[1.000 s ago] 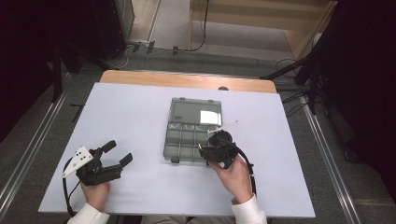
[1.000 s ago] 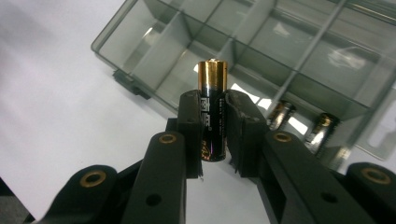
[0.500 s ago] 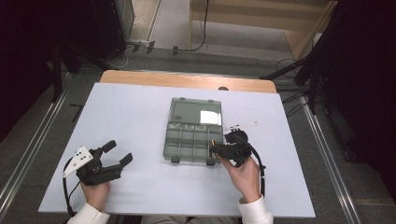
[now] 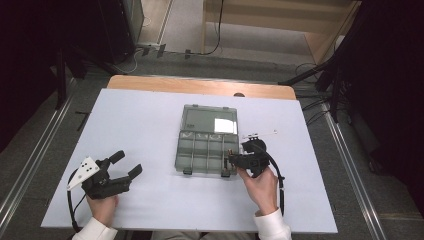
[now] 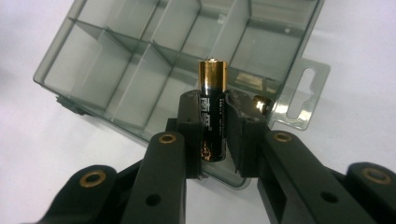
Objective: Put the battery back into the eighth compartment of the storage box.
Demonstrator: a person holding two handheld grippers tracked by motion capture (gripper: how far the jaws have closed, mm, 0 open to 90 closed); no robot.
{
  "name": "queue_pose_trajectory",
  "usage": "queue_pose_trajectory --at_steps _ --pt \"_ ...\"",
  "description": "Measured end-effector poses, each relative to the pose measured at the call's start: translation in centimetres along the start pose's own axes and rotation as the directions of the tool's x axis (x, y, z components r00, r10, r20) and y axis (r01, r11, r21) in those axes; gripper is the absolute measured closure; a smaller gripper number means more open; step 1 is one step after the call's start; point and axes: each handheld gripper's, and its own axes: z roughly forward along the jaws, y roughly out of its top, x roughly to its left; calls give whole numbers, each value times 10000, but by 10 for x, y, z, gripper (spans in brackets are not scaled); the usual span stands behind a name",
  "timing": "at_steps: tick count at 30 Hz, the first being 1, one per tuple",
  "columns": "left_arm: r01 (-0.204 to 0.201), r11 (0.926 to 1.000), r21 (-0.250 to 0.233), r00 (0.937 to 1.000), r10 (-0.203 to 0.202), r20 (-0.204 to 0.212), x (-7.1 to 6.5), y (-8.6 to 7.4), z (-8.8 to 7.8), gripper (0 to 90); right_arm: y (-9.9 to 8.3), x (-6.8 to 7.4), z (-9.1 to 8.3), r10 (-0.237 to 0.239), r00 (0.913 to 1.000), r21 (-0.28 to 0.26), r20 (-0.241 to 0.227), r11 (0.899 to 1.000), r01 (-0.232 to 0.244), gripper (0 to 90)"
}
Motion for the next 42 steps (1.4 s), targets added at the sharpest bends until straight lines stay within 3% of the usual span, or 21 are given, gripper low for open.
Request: queue_pose_trajectory --at_steps 3,8,11,13,14,17,18,19,21,23,24,25,26,29,30,33,35,36,40,42 --pt "-30 10000 15 10000 30 57 -1 0 0 132 1 0 2 -42 10000 -54 -86 10000 41 537" --pt "-61 10000 28 10000 61 75 -1 0 0 133 1 -1 -2 -548 9976 -367 -421 9979 533 158" --pt "-59 10000 32 10000 59 76 -1 0 0 132 0 -2 -4 -942 9949 -688 -354 9934 916 0" --pt "-74 10000 37 9999 74 78 -1 0 0 132 -1 -2 -6 -1073 9937 -839 -324 9910 1043 0" --pt "-81 10000 40 9999 81 84 -1 0 0 132 -3 -4 -9 -1388 9896 -1306 -375 9825 1329 0" --pt "-72 10000 42 10000 72 61 -1 0 0 132 -7 -8 -16 -1742 9840 -2026 -369 9655 1633 0" --pt "-72 10000 42 10000 72 61 -1 0 0 132 -7 -8 -16 -1742 9840 -2026 -369 9655 1633 0" --pt "-65 10000 40 10000 64 55 -1 0 0 132 -11 -12 -20 -1848 9817 -2485 -449 9539 1682 0" --pt "-61 10000 35 10000 61 54 -1 0 0 132 -15 -18 -23 -1897 9806 -2861 -491 9433 1681 0" --pt "-54 10000 21 10000 54 52 -1 0 0 132 -17 -21 -25 -1868 9812 -2962 -479 9408 1646 0" --pt "-42 10000 27 10000 42 38 -1 0 0 132 -21 -26 -28 -1892 9809 -3222 -455 9322 1649 0" --pt "-42 10000 27 10000 42 38 -1 0 0 132 -21 -26 -28 -1892 9809 -3222 -455 9322 1649 0" --pt "-45 10000 29 10000 44 32 -1 -1 0 132 -26 -32 -31 -1873 9813 -3465 -434 9241 1610 0" --pt "-38 10000 33 10000 38 31 -1 -1 0 132 -31 -38 -33 -1909 9809 -3628 -379 9172 1645 0" --pt "-52 10000 65 10000 52 43 -1 -1 0 132 -37 -42 -36 -1993 9798 -3938 -170 9021 1766 0" --pt "-59 10000 33 10000 58 39 -1 -1 0 132 -46 -48 -38 -2129 9770 -4297 83 8815 1957 0" --pt "-57 10000 44 10000 57 22 -1 -1 0 132 -52 -52 -40 -2196 9755 -4476 146 8710 2028 0" --pt "-57 10000 44 10000 57 22 -1 -1 0 132 -52 -52 -40 -2196 9755 -4476 146 8710 2028 0" --pt "-58 10000 38 10000 58 -36 -1 -1 0 132 -64 -63 -43 -2247 9742 -4985 221 8422 2056 0" --pt "-68 10000 53 10000 68 -8 -1 -1 0 132 -66 -64 -44 -2194 9754 -5045 232 8397 2009 0"
